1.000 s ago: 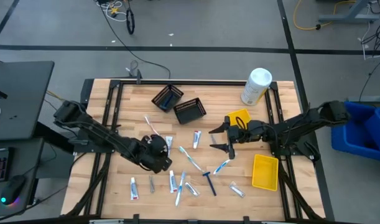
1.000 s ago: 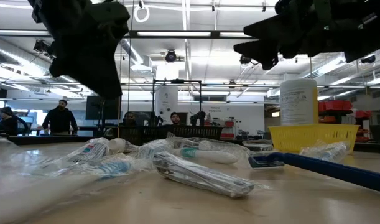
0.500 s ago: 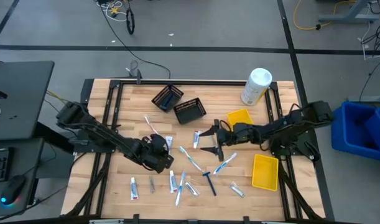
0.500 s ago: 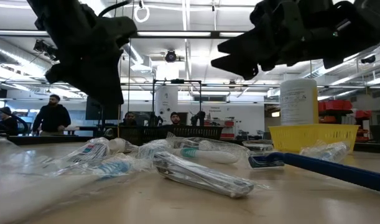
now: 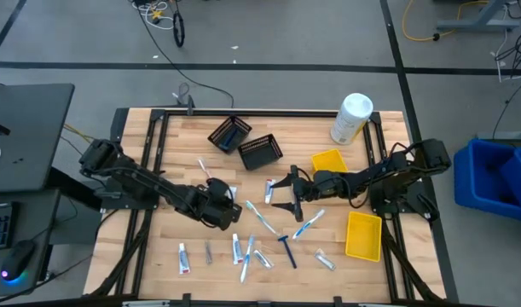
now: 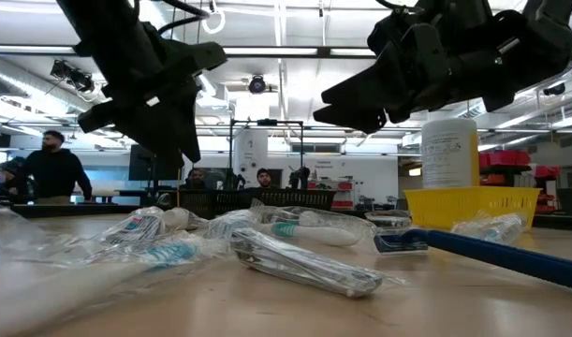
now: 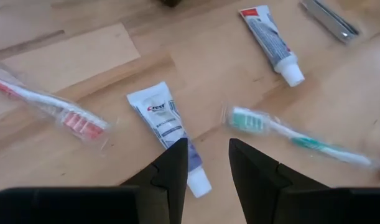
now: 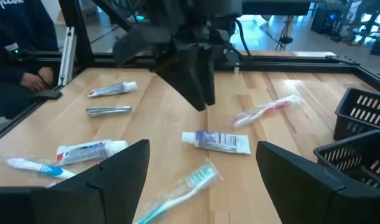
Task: Pick & Place Travel size toiletries
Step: Put the toothpaste into the bottom black bin
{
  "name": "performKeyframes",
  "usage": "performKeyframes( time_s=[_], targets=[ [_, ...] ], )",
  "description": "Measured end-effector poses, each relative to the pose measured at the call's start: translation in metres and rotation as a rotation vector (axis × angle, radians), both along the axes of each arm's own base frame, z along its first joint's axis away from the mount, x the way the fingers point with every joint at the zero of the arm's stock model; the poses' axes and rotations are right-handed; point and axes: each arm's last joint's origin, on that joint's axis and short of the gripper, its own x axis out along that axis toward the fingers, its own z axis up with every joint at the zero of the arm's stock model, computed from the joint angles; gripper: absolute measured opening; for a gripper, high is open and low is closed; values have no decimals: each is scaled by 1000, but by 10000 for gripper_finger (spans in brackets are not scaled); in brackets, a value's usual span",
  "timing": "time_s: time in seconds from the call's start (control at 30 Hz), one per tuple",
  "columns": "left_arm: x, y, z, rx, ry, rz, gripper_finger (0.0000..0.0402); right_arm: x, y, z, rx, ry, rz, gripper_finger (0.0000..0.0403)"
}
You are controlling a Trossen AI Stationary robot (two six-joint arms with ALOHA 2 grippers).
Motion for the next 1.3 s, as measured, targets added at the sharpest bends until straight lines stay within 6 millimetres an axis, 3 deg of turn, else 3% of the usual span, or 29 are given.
performKeyframes(
  time_s=[0.33, 0.67, 0.77, 1.13, 1.3],
  targets=[
    [5, 17, 0, 54, 68, -66, 124, 0, 0, -1, -20, 12, 4, 292],
    [6, 19, -1, 93, 152, -232, 123, 0, 0, -1, -35, 12, 7, 279],
    [6, 19, -1, 84, 134, -197, 126, -1, 0, -3, -36, 25, 7, 274],
    [6, 19, -1, 61, 135, -199, 197, -1, 0, -3, -36, 30, 7, 274],
    [6, 20, -1, 63, 102, -128, 209, -1, 0, -3, -36, 30, 7, 283]
  ],
)
